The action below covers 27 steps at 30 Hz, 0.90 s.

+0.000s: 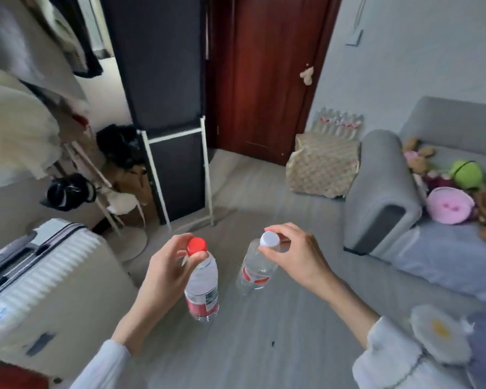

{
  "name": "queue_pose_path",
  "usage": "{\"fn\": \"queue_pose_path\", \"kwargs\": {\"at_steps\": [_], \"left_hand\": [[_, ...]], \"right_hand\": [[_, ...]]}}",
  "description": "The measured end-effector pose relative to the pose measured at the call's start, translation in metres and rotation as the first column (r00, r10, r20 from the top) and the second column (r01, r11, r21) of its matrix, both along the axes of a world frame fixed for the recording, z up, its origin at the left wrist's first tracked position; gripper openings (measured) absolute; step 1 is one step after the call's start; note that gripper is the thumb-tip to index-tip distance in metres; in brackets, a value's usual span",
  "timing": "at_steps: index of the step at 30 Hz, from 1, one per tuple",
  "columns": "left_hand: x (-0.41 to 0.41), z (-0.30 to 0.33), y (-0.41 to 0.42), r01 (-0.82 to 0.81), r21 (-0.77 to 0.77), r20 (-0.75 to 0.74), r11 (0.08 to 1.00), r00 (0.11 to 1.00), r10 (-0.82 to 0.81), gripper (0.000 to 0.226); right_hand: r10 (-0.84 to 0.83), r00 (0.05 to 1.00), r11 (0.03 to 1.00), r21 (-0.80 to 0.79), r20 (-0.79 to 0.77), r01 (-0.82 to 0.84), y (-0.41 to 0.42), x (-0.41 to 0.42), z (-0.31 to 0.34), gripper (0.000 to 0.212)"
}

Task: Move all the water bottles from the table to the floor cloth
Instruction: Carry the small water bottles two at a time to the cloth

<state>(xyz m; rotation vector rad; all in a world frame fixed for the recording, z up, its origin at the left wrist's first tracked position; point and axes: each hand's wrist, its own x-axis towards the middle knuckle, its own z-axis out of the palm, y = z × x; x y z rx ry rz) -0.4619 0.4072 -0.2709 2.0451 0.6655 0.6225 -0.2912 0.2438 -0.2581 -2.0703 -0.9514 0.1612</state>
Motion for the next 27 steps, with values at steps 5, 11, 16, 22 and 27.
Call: {"fn": "queue_pose_path", "kwargs": {"at_steps": [5,11,16,22,27], "left_hand": [[0.124,-0.001,0.034,0.214,-0.029,0.029,0.976,0.977,-0.213,0.024],[0.289,-0.009,0.061,0.348,0.014,0.038,0.937,0.936,-0.349,0.019],[0.421,-0.009,0.085,0.370,0.008,0.043,0.929,0.928,-0.370,0.032],[0.563,-0.003,0.117,0.393,-0.005,0.042,0.920,0.919,-0.392,0.029],[0.677,-0.012,0.144,0.396,0.012,0.074,0.918,0.915,-0.396,0.029]], "right_hand": [[-0.183,0.983,0.982,0.031,-0.028,0.184,0.014,0.096,0.003,0.033],[-0.293,0.956,0.954,0.051,-0.032,0.294,0.029,0.230,-0.008,0.034],[-0.324,0.944,0.945,0.034,-0.057,0.326,0.045,0.349,-0.013,0.034],[-0.319,0.948,0.948,-0.003,0.021,0.319,0.065,0.484,-0.002,0.028],[-0.355,0.935,0.935,-0.008,0.000,0.355,0.086,0.597,-0.002,0.026]]}}
